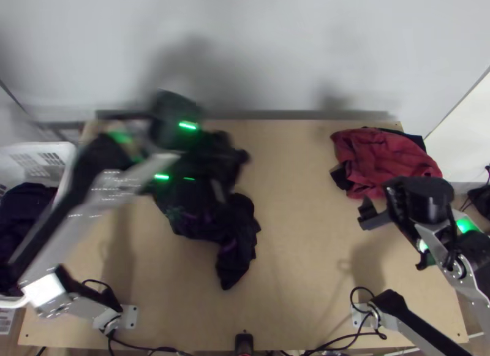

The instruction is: Fold the t-shirt

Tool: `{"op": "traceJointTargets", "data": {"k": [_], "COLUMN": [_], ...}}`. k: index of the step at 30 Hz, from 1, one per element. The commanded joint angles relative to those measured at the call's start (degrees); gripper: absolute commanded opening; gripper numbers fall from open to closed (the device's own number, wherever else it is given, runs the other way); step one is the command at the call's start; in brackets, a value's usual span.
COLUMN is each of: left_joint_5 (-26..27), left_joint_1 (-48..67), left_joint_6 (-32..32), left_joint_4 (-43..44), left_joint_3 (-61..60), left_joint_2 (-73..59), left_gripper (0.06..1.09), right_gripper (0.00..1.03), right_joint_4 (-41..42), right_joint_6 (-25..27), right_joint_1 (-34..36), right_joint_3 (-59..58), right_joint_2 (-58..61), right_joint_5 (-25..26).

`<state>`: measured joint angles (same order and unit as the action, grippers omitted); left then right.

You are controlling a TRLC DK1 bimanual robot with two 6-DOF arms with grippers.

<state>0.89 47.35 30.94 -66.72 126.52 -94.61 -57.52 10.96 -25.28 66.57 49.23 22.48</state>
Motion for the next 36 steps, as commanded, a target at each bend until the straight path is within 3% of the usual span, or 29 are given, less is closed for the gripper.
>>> {"op": "traceJointTargets", "data": {"k": [1, 8, 13, 21, 32, 33, 34, 35, 36], "left_joint_5": [2.6, 6.8, 7.0, 7.0, 7.1, 7.1, 7.1, 7.1, 7.1], "left_joint_1": [10.9, 16.4, 19.0, 19.9, 21.0, 21.1, 21.2, 21.3, 21.3], "left_joint_6": [-3.8, -11.5, -12.8, -10.6, -11.9, -12.1, -12.3, -12.6, -13.0], "left_joint_4": [7.1, 14.4, 19.3, 21.0, 21.0, 21.0, 21.1, 21.4, 21.5], "left_joint_3": [-0.3, -0.3, 0.0, 1.4, 1.4, 1.4, 1.4, 1.4, 1.4], "left_joint_2": [-10.7, -18.9, -24.2, -31.6, -37.5, -37.8, -38.1, -38.4, -38.6], "left_gripper": [0.1, 0.1, 0.1, 0.1, 0.1, 0.15, 0.26, 0.43, 0.66], "right_gripper": [0.98, 0.98, 0.98, 0.97, 0.96, 0.96, 0.96, 0.96, 0.96], "right_joint_4": [-0.8, -0.7, 0.6, -1.0, -2.9, -3.0, -3.0, -3.0, -3.0], "right_joint_6": [0.3, 0.5, 2.5, 2.0, 2.0, 2.1, 2.1, 2.1, 2.1], "right_joint_1": [6.6, 14.7, 27.4, 32.5, 32.7, 32.7, 32.7, 32.7, 32.7], "right_joint_3": [-2.9, -4.8, -3.2, -3.5, -2.2, -2.3, -2.4, -2.4, -2.3], "right_joint_2": [-4.7, -6.9, -7.9, -14.7, -17.6, -17.8, -17.9, -17.9, -17.9], "right_joint_5": [0.0, 0.2, -0.1, 0.0, 0.0, 0.0, 0.0, 0.0, 0.0]}}
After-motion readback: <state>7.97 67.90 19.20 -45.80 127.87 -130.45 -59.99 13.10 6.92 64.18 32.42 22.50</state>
